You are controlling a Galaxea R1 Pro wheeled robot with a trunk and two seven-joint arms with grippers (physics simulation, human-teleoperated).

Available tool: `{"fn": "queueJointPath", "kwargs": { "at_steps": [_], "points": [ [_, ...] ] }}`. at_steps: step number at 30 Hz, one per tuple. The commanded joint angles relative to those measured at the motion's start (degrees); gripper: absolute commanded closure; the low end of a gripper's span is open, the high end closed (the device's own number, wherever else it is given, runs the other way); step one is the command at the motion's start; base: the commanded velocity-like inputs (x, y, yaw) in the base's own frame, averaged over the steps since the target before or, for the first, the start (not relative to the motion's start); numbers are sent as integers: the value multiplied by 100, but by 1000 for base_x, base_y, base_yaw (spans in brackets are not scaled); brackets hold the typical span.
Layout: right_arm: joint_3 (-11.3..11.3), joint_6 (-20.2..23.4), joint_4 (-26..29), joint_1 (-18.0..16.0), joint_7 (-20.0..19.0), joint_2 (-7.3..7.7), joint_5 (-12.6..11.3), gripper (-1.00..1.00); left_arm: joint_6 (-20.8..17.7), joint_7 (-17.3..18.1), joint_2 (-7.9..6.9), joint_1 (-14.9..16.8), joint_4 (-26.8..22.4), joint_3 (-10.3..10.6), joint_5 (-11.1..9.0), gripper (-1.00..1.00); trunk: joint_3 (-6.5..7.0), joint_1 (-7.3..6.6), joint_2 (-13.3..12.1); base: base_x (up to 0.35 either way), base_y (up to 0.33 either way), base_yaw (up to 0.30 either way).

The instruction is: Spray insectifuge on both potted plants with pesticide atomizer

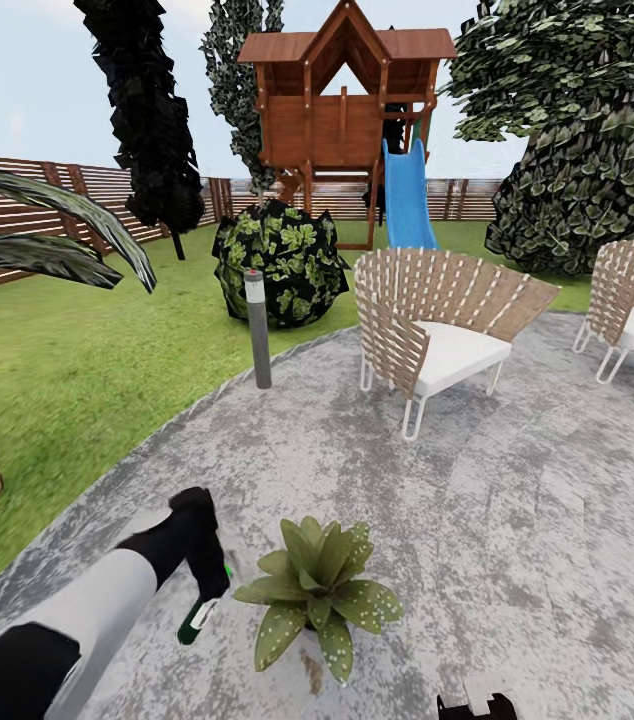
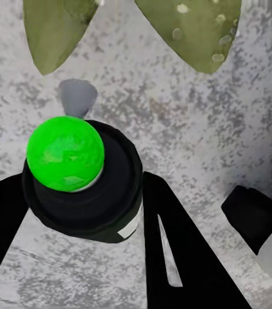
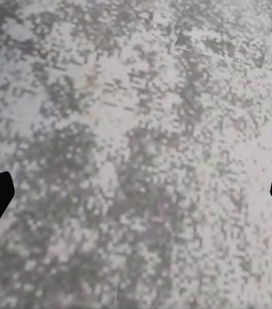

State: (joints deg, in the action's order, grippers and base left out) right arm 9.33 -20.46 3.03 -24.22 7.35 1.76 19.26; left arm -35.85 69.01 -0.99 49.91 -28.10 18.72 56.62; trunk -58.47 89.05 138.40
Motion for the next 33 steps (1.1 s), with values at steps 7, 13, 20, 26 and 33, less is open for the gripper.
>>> {"fn": "queueJointPath", "kwargs": {
  "at_steps": [7, 13, 20, 26, 33],
  "points": [
    [43, -20, -4, -4, 21, -9, 61, -100, -75, -15, 11, 1, 190, 9, 33, 100, -5, -1, 2, 62, 30, -108],
    [42, -24, 3, -4, 20, -35, 46, -100, -80, -28, 4, -4, 191, 9, 34, 100, -5, -1, 2, 96, 42, -65],
    [43, -28, 11, -4, 21, -12, 43, -100, -80, -181, -173, -264, 184, 11, 52, 100, -5, -1, 2, 0, 0, -148],
    [43, -28, 10, -4, 19, -26, 43, -100, -81, -203, -171, -271, 189, 7, 51, 100, -5, -1, 2, 0, 193, -187],
    [43, -28, 13, -4, 21, -19, 43, -100, -81, -204, -138, -275, 189, -27, 51, 100, -5, -1, 2, 70, 117, -160]
  ]
}}
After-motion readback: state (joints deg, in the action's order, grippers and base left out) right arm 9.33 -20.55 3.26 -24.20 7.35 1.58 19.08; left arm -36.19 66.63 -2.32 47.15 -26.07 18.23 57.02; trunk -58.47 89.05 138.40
